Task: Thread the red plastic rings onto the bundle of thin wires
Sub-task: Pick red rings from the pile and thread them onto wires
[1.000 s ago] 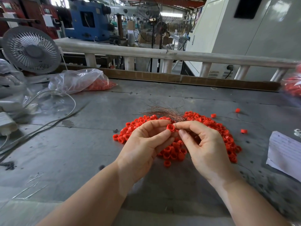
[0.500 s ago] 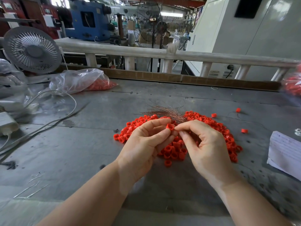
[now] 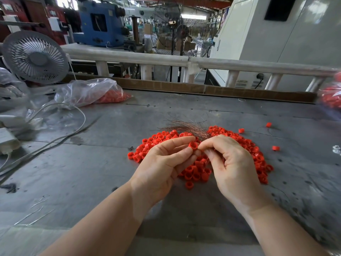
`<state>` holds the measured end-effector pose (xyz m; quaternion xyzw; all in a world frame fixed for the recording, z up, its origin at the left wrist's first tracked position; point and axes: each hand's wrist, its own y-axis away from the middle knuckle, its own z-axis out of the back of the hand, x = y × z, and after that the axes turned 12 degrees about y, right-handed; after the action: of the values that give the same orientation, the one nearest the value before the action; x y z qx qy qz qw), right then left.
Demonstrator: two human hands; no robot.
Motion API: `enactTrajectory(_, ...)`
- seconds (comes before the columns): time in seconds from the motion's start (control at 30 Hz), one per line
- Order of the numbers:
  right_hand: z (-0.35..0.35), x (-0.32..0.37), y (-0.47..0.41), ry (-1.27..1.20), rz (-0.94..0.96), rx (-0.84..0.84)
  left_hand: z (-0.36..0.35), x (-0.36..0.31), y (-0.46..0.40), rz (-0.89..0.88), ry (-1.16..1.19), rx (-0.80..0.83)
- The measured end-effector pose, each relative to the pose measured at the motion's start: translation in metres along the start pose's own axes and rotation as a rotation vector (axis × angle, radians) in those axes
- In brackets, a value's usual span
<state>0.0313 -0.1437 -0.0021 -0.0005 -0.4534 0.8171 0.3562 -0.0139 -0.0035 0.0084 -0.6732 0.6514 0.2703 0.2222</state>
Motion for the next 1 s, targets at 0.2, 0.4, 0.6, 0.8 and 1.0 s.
enactTrajectory(0.2,0.0004,0.0018,-0.0002,-0.07,-0.054,0.018,0.0016,-0.0013,-0.0011,0.017,0.032,-0.001)
enactTrajectory(0.4,0.0024,0.0038,-0.0005,-0.156,-0.111,0.061,0.0029,-0.0008,-0.0008,0.024,0.043,0.002)
enactTrajectory(0.6,0.0052,0.0056,-0.0008,-0.225,-0.178,0.068,0.0022,-0.0017,-0.0002,0.036,0.041,0.014)
enactTrajectory(0.8,0.0052,0.0057,-0.0015,-0.243,-0.205,0.093,-0.0003,-0.0025,-0.0001,0.064,0.091,-0.003)
enactTrajectory(1.0,0.0062,0.0071,-0.0017,-0.272,-0.234,0.086,-0.0019,-0.0028,-0.0006,0.085,0.124,-0.026)
